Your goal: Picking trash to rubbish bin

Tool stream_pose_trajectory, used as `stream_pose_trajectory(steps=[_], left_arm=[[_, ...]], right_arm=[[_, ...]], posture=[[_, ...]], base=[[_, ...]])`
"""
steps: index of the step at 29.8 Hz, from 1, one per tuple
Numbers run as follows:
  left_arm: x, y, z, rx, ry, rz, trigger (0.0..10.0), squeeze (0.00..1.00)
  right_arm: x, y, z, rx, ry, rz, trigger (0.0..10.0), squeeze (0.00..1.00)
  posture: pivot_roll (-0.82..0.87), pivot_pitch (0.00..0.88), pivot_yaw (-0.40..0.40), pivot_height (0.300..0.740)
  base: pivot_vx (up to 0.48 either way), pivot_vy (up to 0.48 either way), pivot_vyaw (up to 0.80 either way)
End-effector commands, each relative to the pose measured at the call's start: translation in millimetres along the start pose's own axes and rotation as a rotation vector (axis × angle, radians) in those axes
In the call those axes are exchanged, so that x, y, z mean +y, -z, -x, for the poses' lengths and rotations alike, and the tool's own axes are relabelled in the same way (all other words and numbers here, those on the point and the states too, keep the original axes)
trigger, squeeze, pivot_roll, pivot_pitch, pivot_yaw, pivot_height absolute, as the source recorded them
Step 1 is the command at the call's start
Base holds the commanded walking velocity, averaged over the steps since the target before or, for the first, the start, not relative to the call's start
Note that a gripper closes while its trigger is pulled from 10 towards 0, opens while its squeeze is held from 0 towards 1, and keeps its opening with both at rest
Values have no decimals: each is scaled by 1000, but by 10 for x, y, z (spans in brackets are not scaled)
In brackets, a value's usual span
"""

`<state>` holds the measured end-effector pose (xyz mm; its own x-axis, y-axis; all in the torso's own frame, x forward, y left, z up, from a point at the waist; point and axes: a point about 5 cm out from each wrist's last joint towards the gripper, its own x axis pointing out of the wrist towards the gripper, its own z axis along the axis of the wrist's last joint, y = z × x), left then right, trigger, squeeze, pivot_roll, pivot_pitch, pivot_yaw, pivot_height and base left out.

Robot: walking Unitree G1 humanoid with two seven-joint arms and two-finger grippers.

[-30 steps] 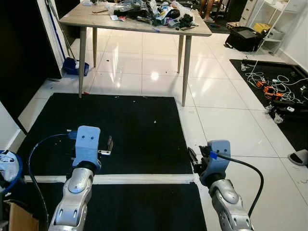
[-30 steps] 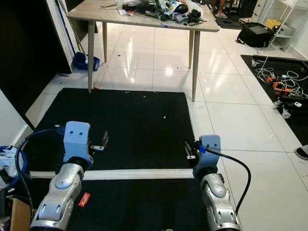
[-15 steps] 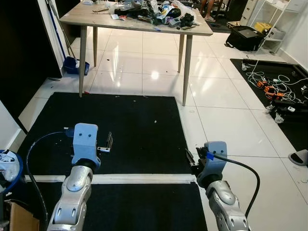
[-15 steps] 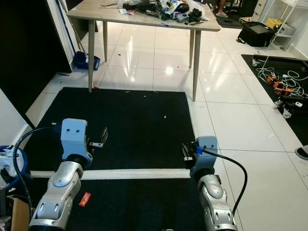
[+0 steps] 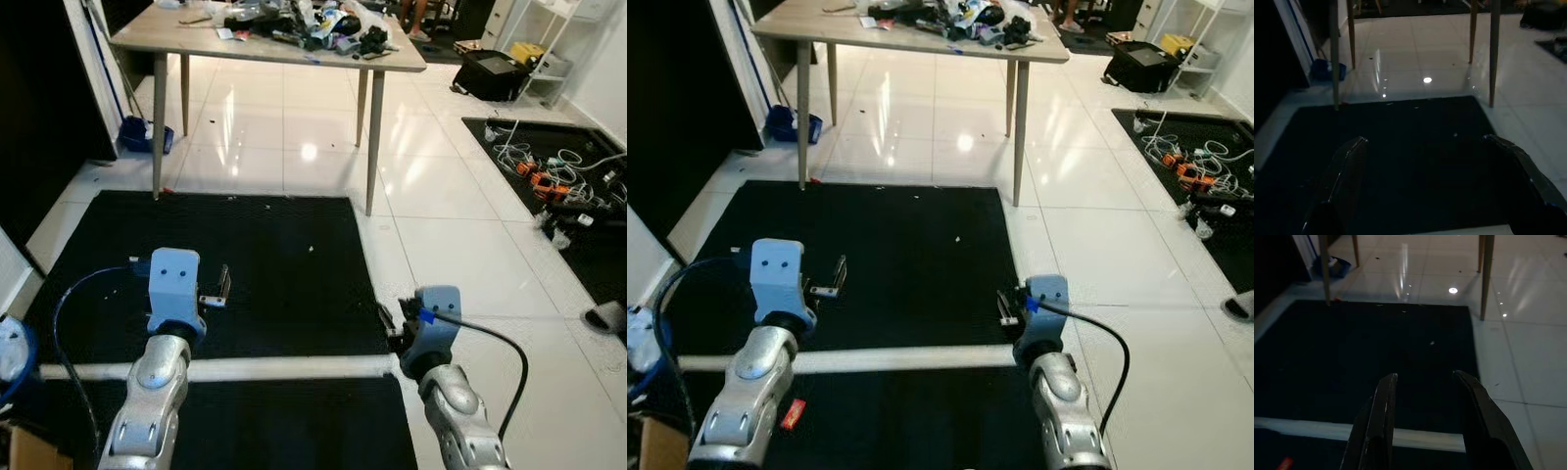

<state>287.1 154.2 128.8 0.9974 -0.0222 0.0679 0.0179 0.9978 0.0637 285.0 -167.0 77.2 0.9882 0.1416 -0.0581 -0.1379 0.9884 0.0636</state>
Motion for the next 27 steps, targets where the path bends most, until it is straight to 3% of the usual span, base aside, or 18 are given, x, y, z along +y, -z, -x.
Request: stream_pose_trajectory(steps=[1, 27], left_arm=[[49, 23, 34, 4, -18, -2, 10000, 0], [-7, 41, 64, 7, 6, -16, 10000, 0]], right_arm=[[50, -1, -9, 4, -16, 0, 10000, 0], [46, 14, 3, 16, -28, 17, 10000, 0]], posture=[[10, 88, -59, 740], [6, 91, -68, 740]], base=[[292, 0, 0], [291, 0, 0]])
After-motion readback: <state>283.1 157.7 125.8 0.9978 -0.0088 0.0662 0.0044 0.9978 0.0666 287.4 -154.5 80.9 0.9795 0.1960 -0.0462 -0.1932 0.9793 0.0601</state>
